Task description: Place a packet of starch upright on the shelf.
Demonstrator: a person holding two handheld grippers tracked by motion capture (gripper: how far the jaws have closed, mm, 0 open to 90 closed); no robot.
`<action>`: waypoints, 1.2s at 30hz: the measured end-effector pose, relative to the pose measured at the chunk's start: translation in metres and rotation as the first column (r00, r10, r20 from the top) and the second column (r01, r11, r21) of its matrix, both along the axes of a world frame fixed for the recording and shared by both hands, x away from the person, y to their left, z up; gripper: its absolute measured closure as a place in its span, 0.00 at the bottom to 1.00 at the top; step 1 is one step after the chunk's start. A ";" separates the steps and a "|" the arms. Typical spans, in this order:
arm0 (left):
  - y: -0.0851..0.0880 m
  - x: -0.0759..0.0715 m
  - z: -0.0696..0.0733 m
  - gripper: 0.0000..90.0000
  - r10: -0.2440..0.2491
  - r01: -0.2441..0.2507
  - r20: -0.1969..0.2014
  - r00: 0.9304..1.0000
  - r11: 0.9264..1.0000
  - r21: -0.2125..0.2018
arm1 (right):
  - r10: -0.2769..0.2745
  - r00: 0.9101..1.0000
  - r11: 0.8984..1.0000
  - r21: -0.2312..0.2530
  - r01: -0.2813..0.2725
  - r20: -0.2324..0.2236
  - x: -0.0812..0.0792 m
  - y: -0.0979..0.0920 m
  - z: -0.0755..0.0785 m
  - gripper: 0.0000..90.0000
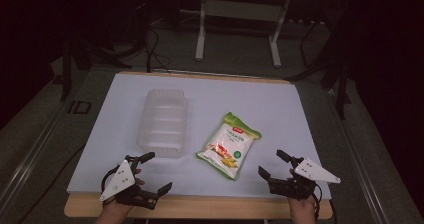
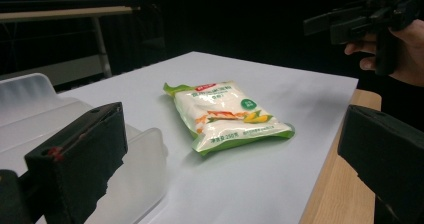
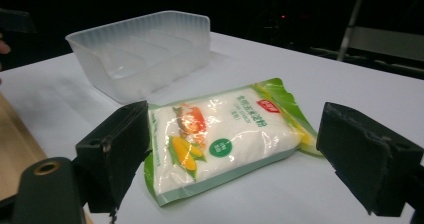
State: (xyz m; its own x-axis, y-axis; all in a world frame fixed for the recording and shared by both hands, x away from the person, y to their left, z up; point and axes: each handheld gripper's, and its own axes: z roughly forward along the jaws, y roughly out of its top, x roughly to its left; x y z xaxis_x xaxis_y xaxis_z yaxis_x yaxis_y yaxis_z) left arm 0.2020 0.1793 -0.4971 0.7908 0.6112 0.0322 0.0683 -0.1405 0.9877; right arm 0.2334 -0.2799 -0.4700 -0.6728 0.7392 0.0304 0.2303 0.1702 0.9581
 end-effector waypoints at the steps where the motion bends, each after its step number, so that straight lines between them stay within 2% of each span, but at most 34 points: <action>1: 0.000 0.000 0.000 0.00 -0.002 0.002 -0.004 1.000 1.000 0.001 | 0.000 1.000 1.000 0.000 0.000 -0.001 0.000 0.000 0.000 0.15; 5: 0.000 0.000 0.001 0.00 -0.007 0.007 -0.006 1.000 1.000 -0.009 | -0.009 1.000 1.000 0.000 0.009 -0.003 0.000 0.000 0.000 0.15; 9: -0.001 -0.001 0.000 0.00 -0.011 0.011 -0.006 1.000 1.000 -0.014 | 0.003 1.000 1.000 0.017 -0.003 -0.015 -0.001 0.000 0.002 0.15; 13: -0.003 -0.001 0.000 0.00 -0.015 0.015 -0.005 1.000 1.000 -0.004 | 0.044 0.999 0.999 -0.005 -0.044 -0.020 -0.003 0.005 0.003 0.14; 17: -0.004 -0.001 0.000 0.00 -0.015 0.015 0.003 1.000 1.000 0.005 | 0.087 0.996 0.995 -0.054 -0.087 -0.005 -0.005 0.013 0.004 0.14; 21: -0.005 -0.002 0.001 0.00 -0.020 0.020 0.007 1.000 1.000 0.008 | 0.129 0.992 0.991 -0.042 -0.129 -0.003 -0.007 0.017 0.007 0.13; 27: -0.007 -0.004 0.001 0.00 -0.022 0.021 0.017 1.000 1.000 0.018 | 0.149 0.989 0.989 0.022 -0.149 0.009 -0.011 0.019 0.022 0.13; 36: -0.008 -0.003 0.001 0.00 -0.025 0.025 0.013 1.000 1.000 0.019 | 0.171 0.982 0.985 -0.034 -0.169 0.078 -0.009 0.025 0.058 0.13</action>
State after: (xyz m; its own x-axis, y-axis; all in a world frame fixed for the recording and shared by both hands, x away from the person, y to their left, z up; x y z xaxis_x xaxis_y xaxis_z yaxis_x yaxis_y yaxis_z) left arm 0.1986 0.1715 -0.4962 0.8051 0.5907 0.0539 0.0517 -0.1604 0.9857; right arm 0.2244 -0.2548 -0.4123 -0.7883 0.6135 -0.0472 0.1184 0.2265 0.9668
